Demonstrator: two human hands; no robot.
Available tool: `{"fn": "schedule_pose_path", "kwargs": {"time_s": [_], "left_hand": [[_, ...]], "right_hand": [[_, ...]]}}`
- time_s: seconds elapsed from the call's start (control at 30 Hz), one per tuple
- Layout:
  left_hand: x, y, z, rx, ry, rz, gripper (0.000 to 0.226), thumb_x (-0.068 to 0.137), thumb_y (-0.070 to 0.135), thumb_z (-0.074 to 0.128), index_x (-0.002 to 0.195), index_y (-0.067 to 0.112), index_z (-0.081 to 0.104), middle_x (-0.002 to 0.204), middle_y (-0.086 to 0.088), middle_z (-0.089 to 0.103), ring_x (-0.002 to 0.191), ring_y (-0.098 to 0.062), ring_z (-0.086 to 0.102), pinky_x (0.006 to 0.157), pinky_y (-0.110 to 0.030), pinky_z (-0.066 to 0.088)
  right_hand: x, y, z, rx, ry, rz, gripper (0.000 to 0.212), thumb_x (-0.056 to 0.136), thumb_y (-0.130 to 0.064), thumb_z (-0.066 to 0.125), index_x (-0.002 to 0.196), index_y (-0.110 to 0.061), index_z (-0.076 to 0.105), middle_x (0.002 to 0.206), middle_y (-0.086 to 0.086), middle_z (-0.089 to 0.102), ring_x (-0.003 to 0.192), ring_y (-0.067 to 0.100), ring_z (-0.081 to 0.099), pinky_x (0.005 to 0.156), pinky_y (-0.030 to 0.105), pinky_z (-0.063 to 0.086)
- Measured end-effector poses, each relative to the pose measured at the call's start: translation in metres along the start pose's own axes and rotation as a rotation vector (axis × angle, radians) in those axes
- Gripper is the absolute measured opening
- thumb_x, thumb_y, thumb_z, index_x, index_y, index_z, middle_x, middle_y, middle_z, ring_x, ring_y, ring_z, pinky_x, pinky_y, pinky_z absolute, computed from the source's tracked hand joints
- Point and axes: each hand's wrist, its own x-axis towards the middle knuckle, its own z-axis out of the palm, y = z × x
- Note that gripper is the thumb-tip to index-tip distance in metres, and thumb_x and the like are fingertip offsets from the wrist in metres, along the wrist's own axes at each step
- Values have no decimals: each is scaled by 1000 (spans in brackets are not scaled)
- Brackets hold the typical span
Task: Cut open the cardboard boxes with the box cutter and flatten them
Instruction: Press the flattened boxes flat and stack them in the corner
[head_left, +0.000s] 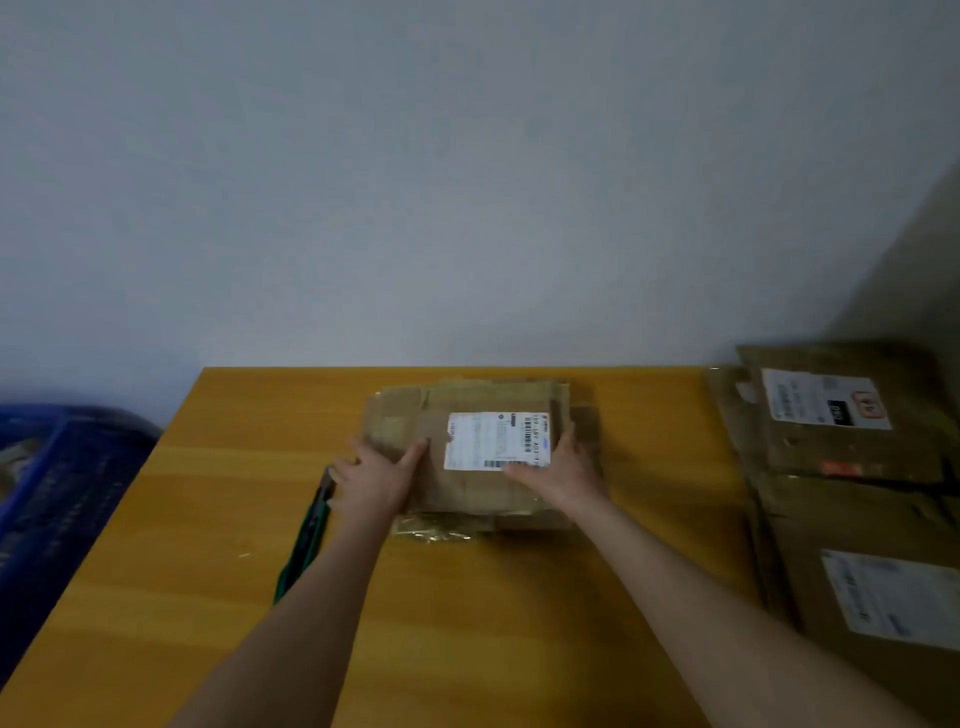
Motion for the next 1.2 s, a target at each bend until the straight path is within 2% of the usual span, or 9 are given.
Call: {"fn": "schedule_pose_path", "kwargs": {"time_s": [0.1, 0.17, 0.3, 0.43, 0.67, 0.83, 0.97, 1.07, 1.2], "left_hand": [[29, -24, -1, -207, -176, -37, 118, 60, 74, 73, 147, 9, 26, 145, -18, 40, 130, -38, 43, 104, -53, 42], [35, -27, -7, -200, -199, 12, 114, 57, 72, 76, 141, 7, 35, 138, -13, 50, 121, -35, 52, 98, -49, 49], [41, -21, -19, -141, -168, 83, 102, 59, 76, 71, 130, 8, 45, 123, -7, 59, 110, -33, 59, 88, -44, 53], [52, -12, -38, -152, -130, 135, 115, 33, 99, 52, 113, 16, 52, 99, -3, 66, 83, -28, 67, 70, -46, 59], [34, 43, -73, -276, -182, 207, 78, 62, 80, 66, 95, 9, 59, 94, -7, 67, 84, -27, 66, 75, -44, 58], [7, 69, -70, -494, -468, 139, 58, 78, 43, 76, 111, 1, 55, 99, -10, 64, 84, -23, 62, 64, -35, 52], [-17, 88, -66, -604, -450, 213, 52, 79, 36, 77, 116, 4, 60, 102, -10, 68, 89, -24, 66, 70, -34, 55], [-38, 105, -61, -618, -437, 228, 44, 81, 34, 75, 112, 8, 59, 96, -8, 67, 85, -23, 65, 67, -35, 54], [-69, 134, -24, -556, -599, 180, 56, 75, 36, 78, 120, 11, 56, 110, -12, 66, 98, -31, 64, 77, -47, 56]], "right_hand": [[8, -3, 13, 69, 76, 77, 113, 79, -45, 75, 153, -16, -5, 153, 9, 32, 135, 31, 39, 104, 44, 40], [14, -2, 20, 129, 139, 133, 101, 73, -38, 81, 148, -13, 18, 136, 7, 53, 117, 28, 56, 92, 40, 51], [18, -7, 22, 266, 190, 207, 71, 65, -31, 88, 120, -12, 46, 116, 5, 63, 102, 25, 63, 85, 41, 55], [16, -28, 6, 420, 238, 182, 84, 61, -29, 90, 129, -10, 45, 121, 5, 62, 107, 25, 61, 90, 41, 53], [-8, -50, -50, 567, 309, 73, 83, 71, -18, 84, 139, -9, 36, 129, 6, 56, 119, 25, 54, 93, 36, 45], [-25, -23, -87, 582, 271, 56, 86, 72, -22, 83, 142, -13, 34, 136, 6, 52, 123, 25, 51, 96, 37, 43], [-35, -2, -107, 733, 211, 56, 90, 73, -34, 81, 145, -13, 31, 139, 6, 49, 125, 27, 49, 98, 39, 41], [-42, 11, -131, 816, 148, 74, 75, 71, -35, 82, 132, -15, 44, 120, 0, 59, 106, 21, 56, 87, 39, 49], [-48, 50, -180, 719, 264, 60, 68, 71, -29, 83, 130, -16, 50, 126, 1, 61, 116, 23, 57, 100, 46, 45]]}}
